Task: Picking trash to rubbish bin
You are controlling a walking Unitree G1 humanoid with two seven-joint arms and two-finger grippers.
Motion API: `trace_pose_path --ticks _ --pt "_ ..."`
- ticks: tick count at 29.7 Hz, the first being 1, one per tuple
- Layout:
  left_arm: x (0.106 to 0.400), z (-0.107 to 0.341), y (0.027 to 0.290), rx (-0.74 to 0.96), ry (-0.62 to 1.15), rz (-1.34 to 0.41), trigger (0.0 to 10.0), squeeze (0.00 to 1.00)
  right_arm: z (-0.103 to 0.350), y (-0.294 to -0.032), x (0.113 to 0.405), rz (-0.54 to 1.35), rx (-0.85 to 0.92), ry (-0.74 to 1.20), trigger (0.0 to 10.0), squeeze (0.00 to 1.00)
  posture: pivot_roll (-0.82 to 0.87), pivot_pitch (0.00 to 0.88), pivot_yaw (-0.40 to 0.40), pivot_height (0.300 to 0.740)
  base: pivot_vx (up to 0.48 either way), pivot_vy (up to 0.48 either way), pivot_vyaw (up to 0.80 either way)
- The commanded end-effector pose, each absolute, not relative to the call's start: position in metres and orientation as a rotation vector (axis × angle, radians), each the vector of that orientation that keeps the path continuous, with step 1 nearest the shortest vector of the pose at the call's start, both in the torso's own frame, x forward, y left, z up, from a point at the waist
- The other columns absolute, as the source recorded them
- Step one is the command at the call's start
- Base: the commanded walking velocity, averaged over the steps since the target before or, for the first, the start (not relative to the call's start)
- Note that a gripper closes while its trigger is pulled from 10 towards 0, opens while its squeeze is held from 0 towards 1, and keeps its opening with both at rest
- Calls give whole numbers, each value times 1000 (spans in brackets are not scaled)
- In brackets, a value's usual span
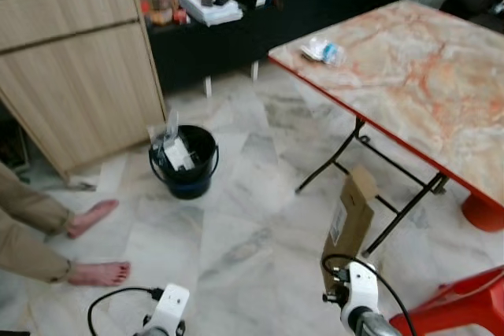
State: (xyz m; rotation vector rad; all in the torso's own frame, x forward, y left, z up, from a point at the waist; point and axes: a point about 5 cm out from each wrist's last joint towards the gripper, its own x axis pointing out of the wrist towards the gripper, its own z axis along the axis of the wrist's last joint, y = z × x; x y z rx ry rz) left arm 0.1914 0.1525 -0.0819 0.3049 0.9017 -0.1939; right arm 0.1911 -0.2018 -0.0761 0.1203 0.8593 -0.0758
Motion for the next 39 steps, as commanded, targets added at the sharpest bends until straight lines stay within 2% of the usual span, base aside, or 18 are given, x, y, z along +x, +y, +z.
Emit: trace_pose_path --ticks 1,9,29,35,39 --pt "188 -84 162 315 925 -176 10000 0 -70 -197 203 -60 118 812 10000 0 44 98 -93 740 307 0 775" --pt "188 -84 162 314 926 -176 10000 0 -70 -196 204 -63 134 810 10000 0 47 103 -95 740 309 0 749" --pt "189 -83 162 307 926 -173 10000 0 -67 -198 210 -110 181 789 10000 0 44 118 -94 740 310 0 0" --pt "189 -83 162 308 926 -174 10000 0 -64 -197 213 -102 178 774 10000 0 47 122 -96 740 311 0 -771" --pt "189 -83 162 309 926 -173 10000 0 -64 -199 213 -121 197 763 10000 0 51 122 -96 740 307 0 0"
